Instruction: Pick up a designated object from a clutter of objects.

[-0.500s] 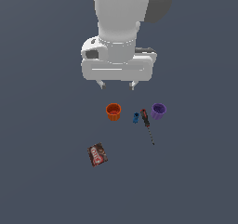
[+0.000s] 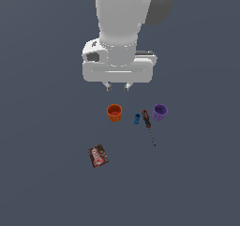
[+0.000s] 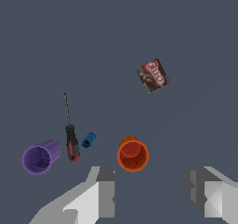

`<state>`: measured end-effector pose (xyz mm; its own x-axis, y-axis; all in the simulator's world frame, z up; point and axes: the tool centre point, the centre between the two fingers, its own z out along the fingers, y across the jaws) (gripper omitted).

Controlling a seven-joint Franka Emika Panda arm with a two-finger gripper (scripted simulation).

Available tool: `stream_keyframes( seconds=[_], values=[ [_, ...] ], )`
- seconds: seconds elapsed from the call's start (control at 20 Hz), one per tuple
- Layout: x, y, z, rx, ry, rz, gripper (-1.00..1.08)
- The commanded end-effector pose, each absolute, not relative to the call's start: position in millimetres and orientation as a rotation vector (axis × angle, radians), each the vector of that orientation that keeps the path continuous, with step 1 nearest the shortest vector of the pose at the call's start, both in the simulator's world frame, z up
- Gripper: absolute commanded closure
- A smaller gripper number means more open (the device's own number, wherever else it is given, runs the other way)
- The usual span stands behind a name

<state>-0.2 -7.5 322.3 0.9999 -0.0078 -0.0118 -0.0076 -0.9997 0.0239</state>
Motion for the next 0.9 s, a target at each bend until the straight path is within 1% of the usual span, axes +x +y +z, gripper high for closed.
stream_keyframes(
  seconds=[0.0,0.4,0.85],
  values=[
    [-0.3,-7.9,322.2,3.117,-0.012,-0.019,-0.20],
    [-5.0,-10.1,304.7,3.075,0.079,-0.046,-0.20],
    [-22.2,-15.0,252.7,2.938,0.374,-0.133,-0.20]
  ],
)
